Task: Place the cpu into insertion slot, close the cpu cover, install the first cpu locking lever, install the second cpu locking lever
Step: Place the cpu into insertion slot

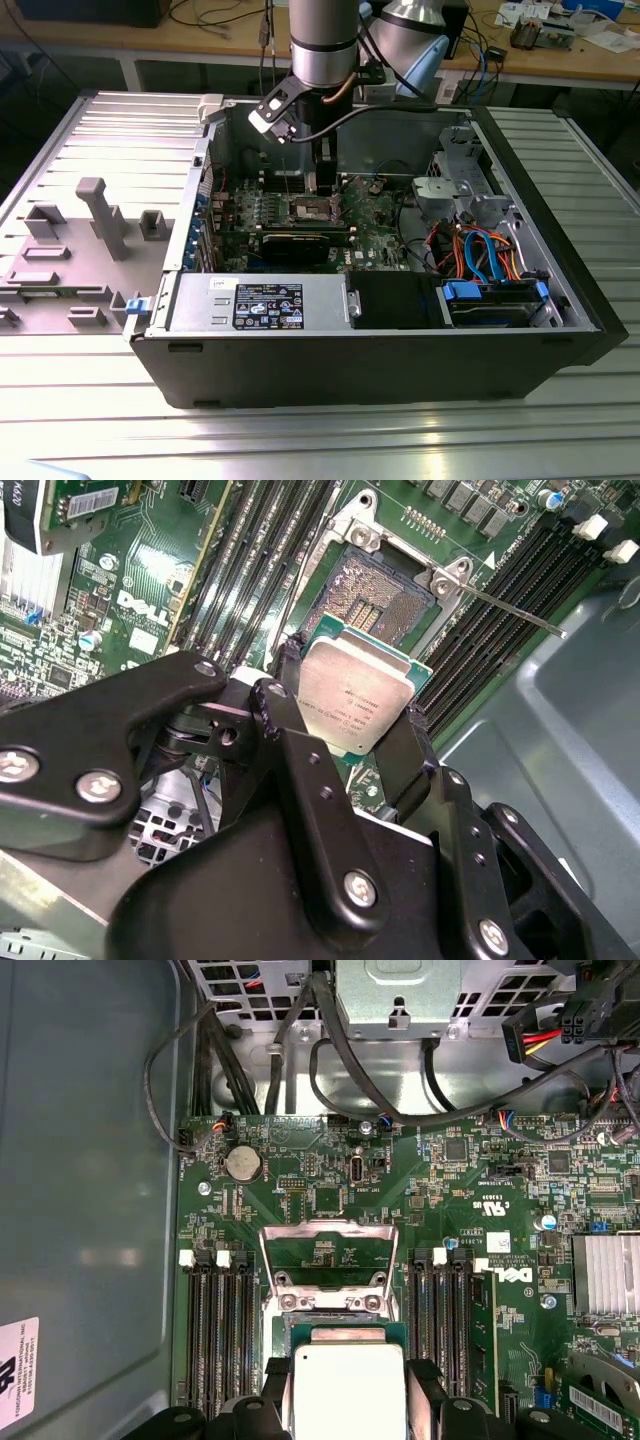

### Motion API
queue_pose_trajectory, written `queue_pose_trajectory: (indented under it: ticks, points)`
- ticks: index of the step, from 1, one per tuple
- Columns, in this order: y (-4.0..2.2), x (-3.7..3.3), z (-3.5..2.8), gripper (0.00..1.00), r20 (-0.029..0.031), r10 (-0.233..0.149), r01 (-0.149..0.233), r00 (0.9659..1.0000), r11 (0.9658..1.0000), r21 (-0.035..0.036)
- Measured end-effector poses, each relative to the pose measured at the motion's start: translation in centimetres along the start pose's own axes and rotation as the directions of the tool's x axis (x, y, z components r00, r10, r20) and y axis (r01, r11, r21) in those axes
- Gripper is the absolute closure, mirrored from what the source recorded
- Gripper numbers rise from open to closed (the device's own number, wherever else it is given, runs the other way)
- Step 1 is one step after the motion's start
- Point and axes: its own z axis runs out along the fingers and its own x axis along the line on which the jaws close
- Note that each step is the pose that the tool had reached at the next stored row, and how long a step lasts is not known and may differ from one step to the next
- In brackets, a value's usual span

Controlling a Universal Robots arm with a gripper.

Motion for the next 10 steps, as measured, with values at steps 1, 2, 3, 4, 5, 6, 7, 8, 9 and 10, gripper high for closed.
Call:
queue_pose_trajectory:
  ticks: [1,2,3,4,5,6,7,8,9,10]
  points:
    - [0.00,0.00,0.00,0.45,0.0000,0.000,0.000,1.0000,1.0000,-0.0001]
    - [0.00,0.00,0.00,0.45,0.0000,0.000,0.000,1.0000,1.0000,0.0000]
    - [0.00,0.00,0.00,0.45,-0.0001,0.000,0.000,1.0000,1.0000,0.0000]
    - [0.00,0.00,0.00,0.45,0.0000,0.000,0.000,1.0000,1.0000,0.0000]
    - [0.00,0.00,0.00,0.45,0.0000,0.000,0.000,1.0000,1.0000,0.0000]
    - [0.00,0.00,0.00,0.45,0.0000,0.000,0.000,1.0000,1.0000,0.0000]
    - [0.00,0.00,0.00,0.45,0.0000,0.000,0.000,1.0000,1.0000,0.0000]
    - [0.00,0.00,0.00,0.45,0.0000,0.000,0.000,1.0000,1.0000,0.0000]
    - [0.00,0.00,0.00,0.45,0.0000,0.000,0.000,1.0000,1.0000,0.0000]
    - [0.00,0.00,0.00,0.45,-0.0001,0.000,0.000,1.0000,1.0000,0.0000]
